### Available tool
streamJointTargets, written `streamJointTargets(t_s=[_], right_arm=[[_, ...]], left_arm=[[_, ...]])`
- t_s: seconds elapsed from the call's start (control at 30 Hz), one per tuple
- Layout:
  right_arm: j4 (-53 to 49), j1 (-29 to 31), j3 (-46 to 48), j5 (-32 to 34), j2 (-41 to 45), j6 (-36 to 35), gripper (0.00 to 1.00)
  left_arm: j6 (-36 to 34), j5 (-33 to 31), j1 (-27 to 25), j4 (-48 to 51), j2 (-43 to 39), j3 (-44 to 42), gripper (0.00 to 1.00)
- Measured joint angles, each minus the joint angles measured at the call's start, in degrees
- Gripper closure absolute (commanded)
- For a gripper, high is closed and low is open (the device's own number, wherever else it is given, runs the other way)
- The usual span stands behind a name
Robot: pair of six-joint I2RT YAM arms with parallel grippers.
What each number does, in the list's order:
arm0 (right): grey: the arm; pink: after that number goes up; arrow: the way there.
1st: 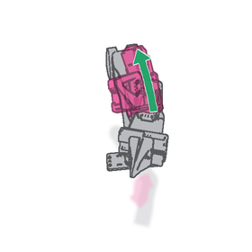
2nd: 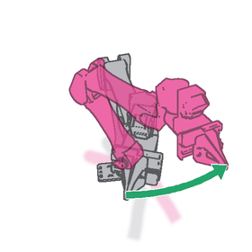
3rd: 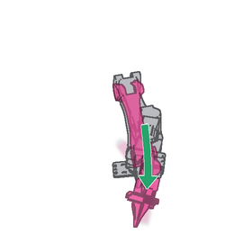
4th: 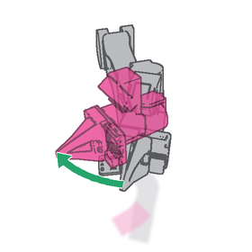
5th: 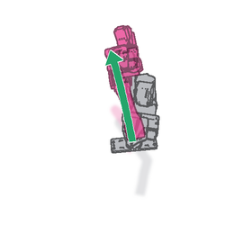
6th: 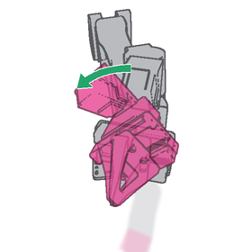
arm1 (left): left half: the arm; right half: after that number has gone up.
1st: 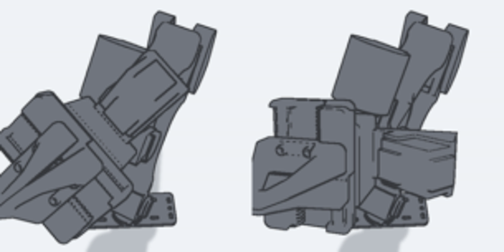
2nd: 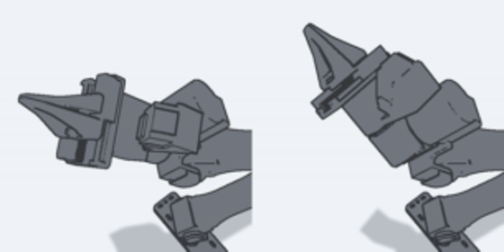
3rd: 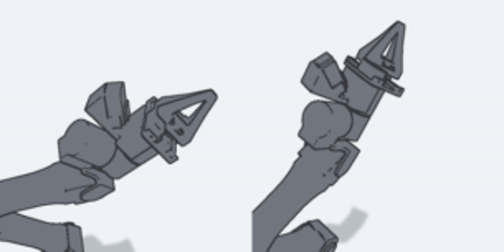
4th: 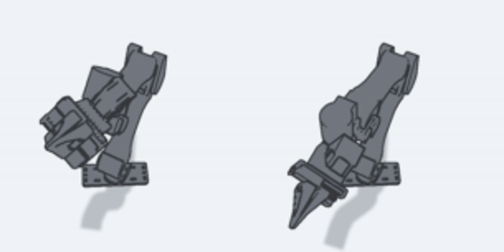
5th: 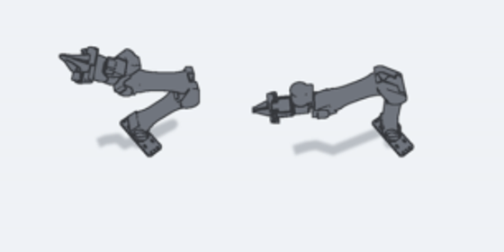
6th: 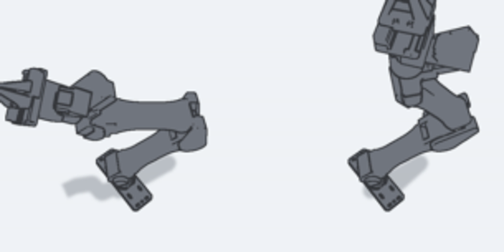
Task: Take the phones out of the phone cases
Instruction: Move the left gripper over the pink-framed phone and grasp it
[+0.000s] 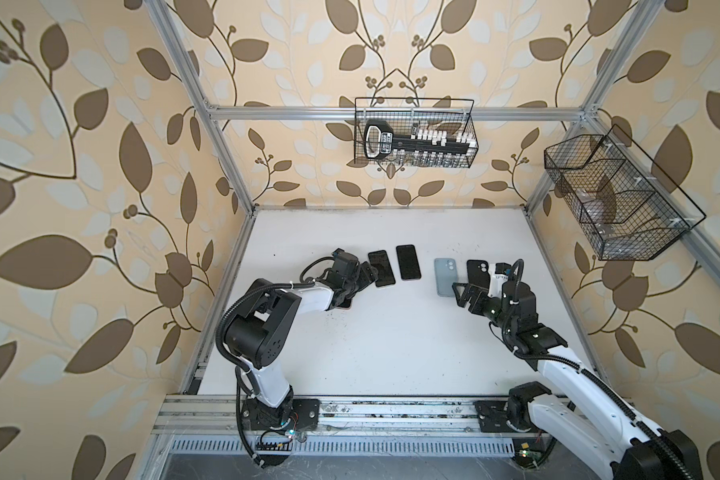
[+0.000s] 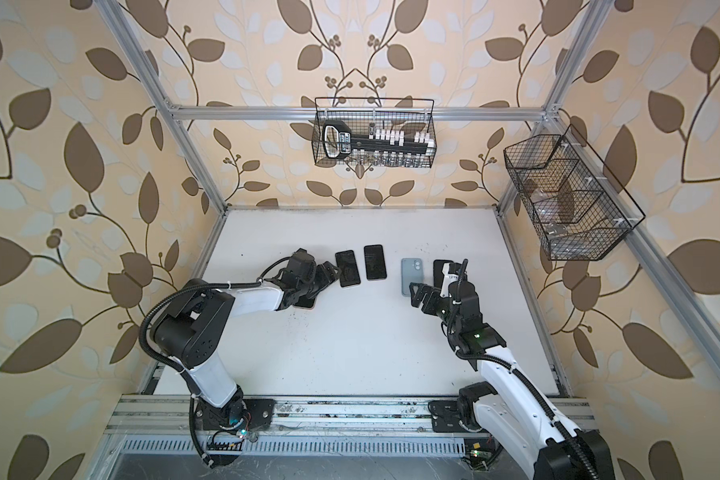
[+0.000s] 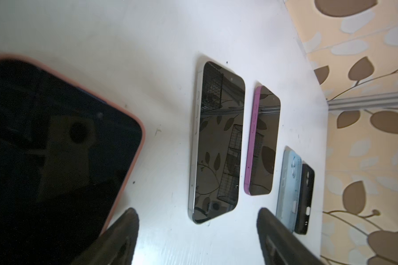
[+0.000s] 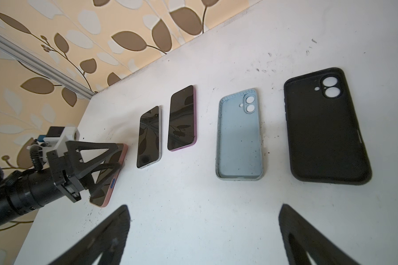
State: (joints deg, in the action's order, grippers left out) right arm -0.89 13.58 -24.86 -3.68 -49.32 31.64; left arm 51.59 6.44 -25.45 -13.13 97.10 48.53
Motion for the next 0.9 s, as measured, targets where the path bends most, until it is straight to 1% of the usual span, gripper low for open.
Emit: streamJointTargets(t_s=[0.1, 0.13, 0.27, 0.47, 0.57, 0.67, 0.9], right_arm=[[-0.57, 0.0, -0.44, 0.0, 0.02, -0.28, 0.0], [-0.7, -0.09, -0.55, 0.0, 0.07, -0.37, 0.0], [-1.29, -0.11, -0.57, 0.0, 0.26, -0.42, 0.0], [-2.4, -0.11, -0.59, -0.28, 0.92, -0.42, 0.0], [-2.75, -0.09, -0.59, -0.63, 0.94, -0.39, 0.0], [-2.89, -0.09, -0.59, -0.87, 0.94, -0.39, 0.0], [-4.11, 0.57, -0.59, -0.87, 2.12, -0.2, 0.0]], left_arm=[[-1.97, -1.36, -0.02, 5.7, -3.8, 1.6, 0.02], [-2.56, -1.9, -0.02, 7.43, -4.94, 2.27, 0.01], [-6.6, -4.96, 0.0, 18.14, -8.55, 7.19, 0.01], [-12.81, -10.99, 0.0, 33.22, -9.31, 13.35, 0.01], [-16.2, -13.4, 0.0, 39.71, -8.81, 15.17, 0.01], [-20.02, -15.39, 0.0, 43.52, -6.71, 17.05, 0.01], [-28.63, -20.5, 0.04, 47.06, 1.4, 19.74, 0.01]])
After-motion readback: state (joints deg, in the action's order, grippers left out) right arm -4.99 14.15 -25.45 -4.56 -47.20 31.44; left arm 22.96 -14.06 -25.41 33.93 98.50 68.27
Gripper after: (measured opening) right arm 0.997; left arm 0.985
